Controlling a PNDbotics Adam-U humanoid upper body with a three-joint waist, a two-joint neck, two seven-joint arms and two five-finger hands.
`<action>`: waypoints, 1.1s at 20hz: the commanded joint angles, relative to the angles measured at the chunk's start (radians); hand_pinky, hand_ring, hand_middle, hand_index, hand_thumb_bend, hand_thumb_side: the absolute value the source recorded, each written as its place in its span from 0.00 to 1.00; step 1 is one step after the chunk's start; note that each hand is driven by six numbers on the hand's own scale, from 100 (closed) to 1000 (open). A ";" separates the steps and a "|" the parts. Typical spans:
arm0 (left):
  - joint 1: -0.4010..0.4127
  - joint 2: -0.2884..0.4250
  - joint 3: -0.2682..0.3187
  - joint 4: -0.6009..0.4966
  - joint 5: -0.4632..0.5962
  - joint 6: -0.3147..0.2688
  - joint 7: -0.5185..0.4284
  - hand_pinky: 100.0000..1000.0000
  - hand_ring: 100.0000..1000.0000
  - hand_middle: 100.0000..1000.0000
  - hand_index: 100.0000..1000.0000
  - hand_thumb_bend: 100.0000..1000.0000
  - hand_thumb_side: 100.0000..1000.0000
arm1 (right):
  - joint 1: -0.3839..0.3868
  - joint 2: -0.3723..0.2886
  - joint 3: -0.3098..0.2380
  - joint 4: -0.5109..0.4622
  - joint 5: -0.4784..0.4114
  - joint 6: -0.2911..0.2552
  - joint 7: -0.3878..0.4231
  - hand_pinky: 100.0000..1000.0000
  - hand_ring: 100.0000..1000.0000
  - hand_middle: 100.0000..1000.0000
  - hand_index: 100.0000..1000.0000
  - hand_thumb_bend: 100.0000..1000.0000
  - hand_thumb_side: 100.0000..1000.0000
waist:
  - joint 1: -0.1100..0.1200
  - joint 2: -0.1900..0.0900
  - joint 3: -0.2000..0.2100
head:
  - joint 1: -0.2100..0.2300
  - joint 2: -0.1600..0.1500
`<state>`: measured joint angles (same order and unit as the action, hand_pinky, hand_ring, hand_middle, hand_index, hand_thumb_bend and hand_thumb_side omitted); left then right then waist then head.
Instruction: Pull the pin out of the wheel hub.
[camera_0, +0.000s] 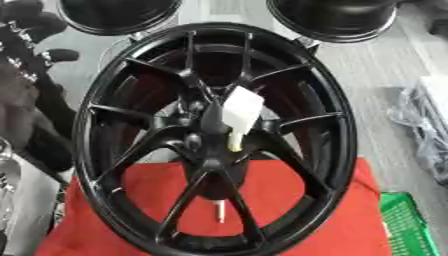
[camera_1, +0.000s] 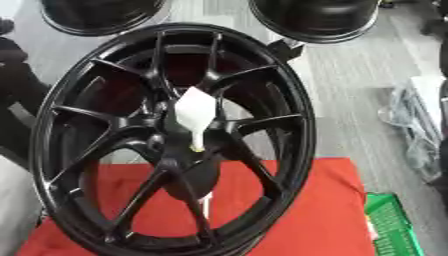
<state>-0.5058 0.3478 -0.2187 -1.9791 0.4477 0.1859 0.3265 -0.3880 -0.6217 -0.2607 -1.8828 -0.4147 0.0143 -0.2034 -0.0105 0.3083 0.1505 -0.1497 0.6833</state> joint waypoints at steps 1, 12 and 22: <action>-0.001 0.036 0.002 -0.019 -0.003 0.003 0.001 0.57 0.75 0.55 0.65 0.00 0.66 | -0.008 -0.104 0.049 -0.059 0.010 -0.030 0.034 0.73 0.67 0.65 0.74 0.00 0.47 | -0.007 -0.033 -0.007 | 0.007 0.002; 0.017 0.066 0.002 -0.017 -0.023 0.001 -0.010 0.57 0.75 0.56 0.65 0.00 0.65 | -0.049 -0.368 0.269 -0.071 0.169 -0.137 0.190 0.76 0.69 0.66 0.76 0.00 0.09 | -0.038 -0.048 -0.024 | 0.015 0.027; 0.012 0.062 -0.015 -0.010 -0.023 0.009 -0.027 0.57 0.75 0.56 0.65 0.00 0.66 | -0.054 -0.644 0.389 -0.107 0.332 -0.170 0.200 0.80 0.72 0.68 0.78 0.00 0.02 | -0.048 -0.050 -0.002 | 0.000 0.039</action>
<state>-0.4810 0.3960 -0.2339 -1.9785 0.4301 0.1949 0.3029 -0.4337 -1.1969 0.1289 -1.9682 -0.1033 -0.1554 0.0055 -0.0587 0.2805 0.1498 -0.1445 0.7194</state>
